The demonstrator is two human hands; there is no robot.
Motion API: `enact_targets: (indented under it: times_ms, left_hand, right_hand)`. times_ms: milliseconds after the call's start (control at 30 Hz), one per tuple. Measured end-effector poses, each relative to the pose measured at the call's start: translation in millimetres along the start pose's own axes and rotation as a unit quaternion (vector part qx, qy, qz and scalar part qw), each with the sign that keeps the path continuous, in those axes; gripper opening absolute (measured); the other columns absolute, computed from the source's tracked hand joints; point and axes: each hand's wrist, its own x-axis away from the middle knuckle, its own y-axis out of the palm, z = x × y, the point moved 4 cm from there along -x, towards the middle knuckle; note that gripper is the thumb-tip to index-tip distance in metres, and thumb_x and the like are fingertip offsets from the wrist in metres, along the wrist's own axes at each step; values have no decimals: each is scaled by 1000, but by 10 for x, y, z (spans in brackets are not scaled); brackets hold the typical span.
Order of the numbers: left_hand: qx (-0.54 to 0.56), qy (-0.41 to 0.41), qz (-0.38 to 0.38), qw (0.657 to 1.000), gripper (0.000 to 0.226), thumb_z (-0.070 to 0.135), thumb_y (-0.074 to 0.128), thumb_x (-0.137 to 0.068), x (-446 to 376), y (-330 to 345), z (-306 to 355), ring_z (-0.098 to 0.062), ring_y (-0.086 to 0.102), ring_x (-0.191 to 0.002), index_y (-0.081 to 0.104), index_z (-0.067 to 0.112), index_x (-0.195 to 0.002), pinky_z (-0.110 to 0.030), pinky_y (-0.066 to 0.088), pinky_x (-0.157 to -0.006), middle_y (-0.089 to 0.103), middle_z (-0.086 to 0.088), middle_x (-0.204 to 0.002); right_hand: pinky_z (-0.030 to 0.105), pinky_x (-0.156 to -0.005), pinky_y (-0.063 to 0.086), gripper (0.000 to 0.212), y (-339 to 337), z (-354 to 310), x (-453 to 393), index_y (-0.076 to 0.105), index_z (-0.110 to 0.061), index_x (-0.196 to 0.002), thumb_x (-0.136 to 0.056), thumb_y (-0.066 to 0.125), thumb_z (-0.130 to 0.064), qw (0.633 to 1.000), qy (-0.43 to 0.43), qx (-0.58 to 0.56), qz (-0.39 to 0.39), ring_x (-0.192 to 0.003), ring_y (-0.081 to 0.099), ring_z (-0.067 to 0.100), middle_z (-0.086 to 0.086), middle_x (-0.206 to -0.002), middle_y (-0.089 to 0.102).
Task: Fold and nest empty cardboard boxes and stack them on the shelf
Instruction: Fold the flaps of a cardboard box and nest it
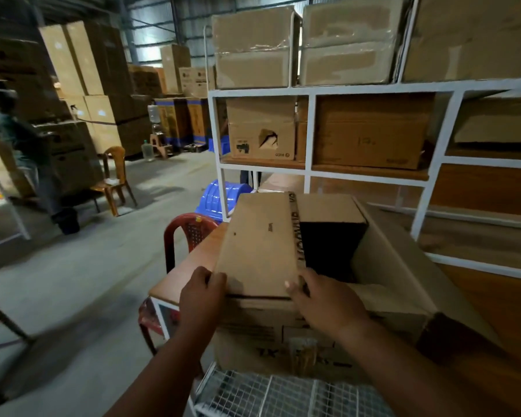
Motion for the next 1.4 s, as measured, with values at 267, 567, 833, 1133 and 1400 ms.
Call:
enact_targets:
  times_ms: [267,567,833,1133,1400]
  left_hand:
    - [95,62,-169,979,39,36,58,-107,288,299,36,-7,51,-137,48,53,-140,-46,46,-114,53,19,-148]
    - [10,192,-148,970,70,78,35,-100,1391,783,185,2,19,-157,36,44,-162,-31,27,-125,20,24,-171]
    - [-242,600,-114,754,35,46,62,-100,687,1110,723,-34,56,-125,71,13,-107,-51,40,-102,63,-9,-129]
    - [-303,498,-209,785,98,84,31,-99,1578,1828,1141,-39,39,-152,41,9,-161,-64,31,-124,46,-20,-162]
    - [-328,437,-244,801,81,71,28,-106,1985,2654,1582,-47,25,-159,43,11,-159,-75,16,-123,38,-29,-165]
  right_hand:
    - [37,-94,53,65,-111,-36,-334,52,-16,-147,-102,48,-63,995,95,-38,-13,-121,64,33,11,-138,63]
    - [51,-111,43,78,-300,664,-286,42,-20,-158,-98,39,-71,977,213,28,-13,-140,49,42,18,-157,47]
    - [52,-114,42,81,-571,1154,82,33,-30,-163,-98,41,-77,988,121,89,-21,-143,45,38,12,-160,44]
    - [46,-124,33,77,-952,1752,421,31,-35,-167,-101,45,-72,987,49,154,4,-151,41,25,-2,-168,44]
    - [60,-117,40,82,-1106,2267,790,47,-33,-146,-79,32,-78,949,292,26,114,-146,37,39,8,-163,38]
